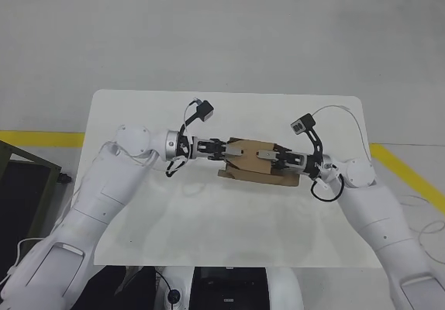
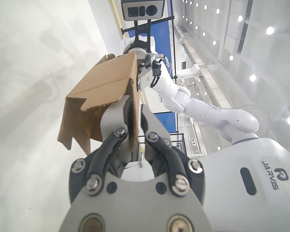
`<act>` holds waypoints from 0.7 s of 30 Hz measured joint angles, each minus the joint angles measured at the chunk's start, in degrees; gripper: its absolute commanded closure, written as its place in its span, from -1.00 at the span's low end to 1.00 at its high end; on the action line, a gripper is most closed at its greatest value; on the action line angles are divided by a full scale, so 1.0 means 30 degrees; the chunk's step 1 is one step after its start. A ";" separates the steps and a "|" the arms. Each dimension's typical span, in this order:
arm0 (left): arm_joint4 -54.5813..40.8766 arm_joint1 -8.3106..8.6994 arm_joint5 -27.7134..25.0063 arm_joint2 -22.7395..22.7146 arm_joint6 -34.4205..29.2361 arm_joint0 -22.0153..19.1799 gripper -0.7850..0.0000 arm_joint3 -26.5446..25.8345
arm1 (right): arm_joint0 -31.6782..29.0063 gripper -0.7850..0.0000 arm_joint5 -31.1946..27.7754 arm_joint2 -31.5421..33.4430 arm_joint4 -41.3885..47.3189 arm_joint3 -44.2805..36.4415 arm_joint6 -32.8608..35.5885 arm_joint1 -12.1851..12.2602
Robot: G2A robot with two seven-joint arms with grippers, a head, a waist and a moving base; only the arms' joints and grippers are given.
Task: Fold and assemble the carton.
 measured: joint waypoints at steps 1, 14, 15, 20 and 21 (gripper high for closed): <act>-0.0091 0.0017 -0.0029 -0.0069 -0.0034 0.0045 -1.00 -0.0085 | 0.0004 1.00 0.0026 0.0001 -0.0066 -0.0003 -0.0035 -0.0005; -0.1416 0.0318 -0.0198 -0.1227 -0.0515 0.0928 -1.00 -0.2382 | -0.0012 1.00 0.0360 -0.0114 -0.1537 -0.0194 -0.1027 -0.0080; -0.1474 0.0328 -0.0167 -0.1255 -0.0494 0.0975 -1.00 -0.2552 | -0.0026 1.00 0.0384 -0.0126 -0.1632 -0.0239 -0.1107 -0.0088; -0.1418 0.0309 -0.0015 -0.1073 -0.0400 0.1001 -1.00 -0.2902 | -0.0127 1.00 0.0468 -0.0115 -0.1833 -0.0503 -0.1266 -0.0102; -0.1325 0.0287 0.0031 -0.0969 -0.0339 0.0919 -1.00 -0.2873 | -0.0155 1.00 0.0475 -0.0096 -0.1851 -0.0603 -0.1254 -0.0100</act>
